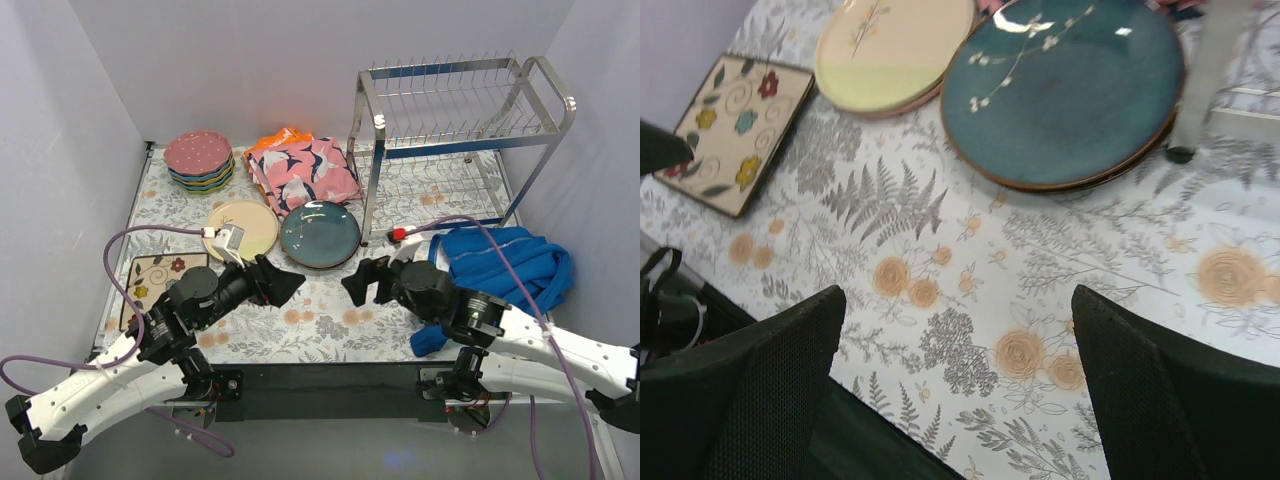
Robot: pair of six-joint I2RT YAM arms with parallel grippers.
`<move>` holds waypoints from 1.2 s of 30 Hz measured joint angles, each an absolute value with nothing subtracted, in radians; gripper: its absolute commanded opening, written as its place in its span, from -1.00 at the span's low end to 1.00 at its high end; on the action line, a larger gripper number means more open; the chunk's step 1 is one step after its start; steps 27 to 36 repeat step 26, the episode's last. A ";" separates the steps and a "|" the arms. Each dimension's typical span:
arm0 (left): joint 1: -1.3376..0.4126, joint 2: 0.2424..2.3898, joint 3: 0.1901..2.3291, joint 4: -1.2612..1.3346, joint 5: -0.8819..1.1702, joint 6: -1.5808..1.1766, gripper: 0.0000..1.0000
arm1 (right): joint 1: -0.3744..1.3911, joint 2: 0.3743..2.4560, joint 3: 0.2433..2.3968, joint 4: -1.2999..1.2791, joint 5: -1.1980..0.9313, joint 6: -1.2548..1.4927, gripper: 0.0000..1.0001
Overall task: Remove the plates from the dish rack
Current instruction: Reset both arms
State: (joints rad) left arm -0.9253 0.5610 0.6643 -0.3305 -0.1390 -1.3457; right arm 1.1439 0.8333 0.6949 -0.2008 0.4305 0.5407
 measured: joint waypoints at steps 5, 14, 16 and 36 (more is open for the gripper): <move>-0.925 0.550 0.632 -0.229 -0.083 -1.330 0.68 | 1.143 0.705 0.765 -0.327 0.564 0.546 0.97; -0.925 0.612 0.632 -0.149 -0.025 -1.302 0.68 | 1.143 0.621 0.791 -0.411 0.701 0.541 0.97; -0.925 0.614 0.632 -0.149 -0.025 -1.301 0.68 | 1.143 0.624 0.797 -0.416 0.710 0.540 0.96; -0.925 0.620 0.635 -0.146 -0.064 -1.310 0.68 | 1.143 0.636 0.802 -0.422 0.704 0.539 0.97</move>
